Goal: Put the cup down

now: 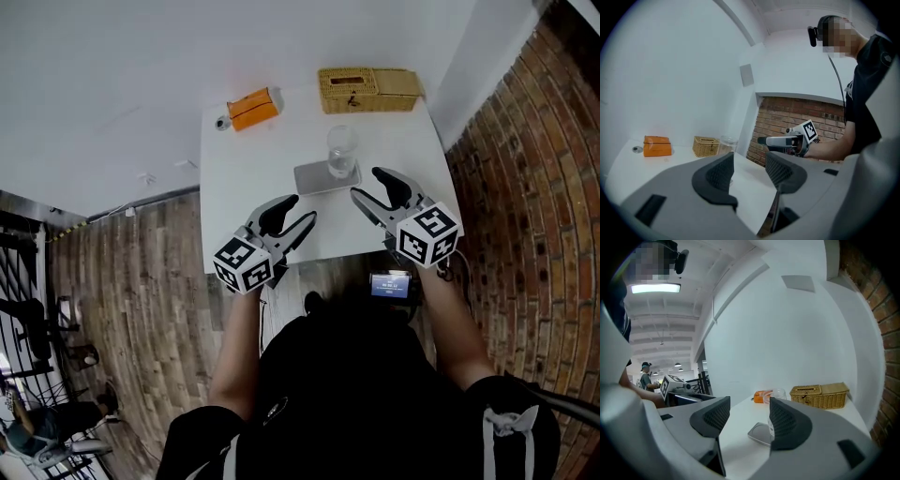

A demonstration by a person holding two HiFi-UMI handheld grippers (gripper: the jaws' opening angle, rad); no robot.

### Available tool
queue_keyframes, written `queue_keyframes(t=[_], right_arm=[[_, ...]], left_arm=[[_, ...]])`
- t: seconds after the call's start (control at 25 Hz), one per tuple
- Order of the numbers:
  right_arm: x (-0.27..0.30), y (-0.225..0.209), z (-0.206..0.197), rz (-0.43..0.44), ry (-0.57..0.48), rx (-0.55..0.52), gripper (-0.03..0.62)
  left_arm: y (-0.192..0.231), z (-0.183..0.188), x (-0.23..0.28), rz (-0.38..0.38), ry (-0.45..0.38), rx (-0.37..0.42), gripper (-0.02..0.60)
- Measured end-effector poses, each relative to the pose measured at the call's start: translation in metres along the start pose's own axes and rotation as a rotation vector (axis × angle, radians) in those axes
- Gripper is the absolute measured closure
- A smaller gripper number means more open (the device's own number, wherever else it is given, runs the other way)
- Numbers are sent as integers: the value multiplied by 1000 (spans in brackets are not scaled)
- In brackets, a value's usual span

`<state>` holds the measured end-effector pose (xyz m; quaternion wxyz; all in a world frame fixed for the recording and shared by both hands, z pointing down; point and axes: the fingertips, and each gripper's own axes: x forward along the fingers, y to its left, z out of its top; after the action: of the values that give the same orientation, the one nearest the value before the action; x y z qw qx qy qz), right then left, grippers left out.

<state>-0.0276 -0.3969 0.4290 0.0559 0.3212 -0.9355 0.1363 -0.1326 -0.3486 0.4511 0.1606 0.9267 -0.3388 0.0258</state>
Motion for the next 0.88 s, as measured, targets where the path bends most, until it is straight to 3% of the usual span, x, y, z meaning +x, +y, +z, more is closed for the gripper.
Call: queue_keyframes(t=[0.88], right_arm=[[5, 2, -16, -14, 57, -31, 350]], left_arm=[[-8, 5, 0, 3, -2, 16, 371]])
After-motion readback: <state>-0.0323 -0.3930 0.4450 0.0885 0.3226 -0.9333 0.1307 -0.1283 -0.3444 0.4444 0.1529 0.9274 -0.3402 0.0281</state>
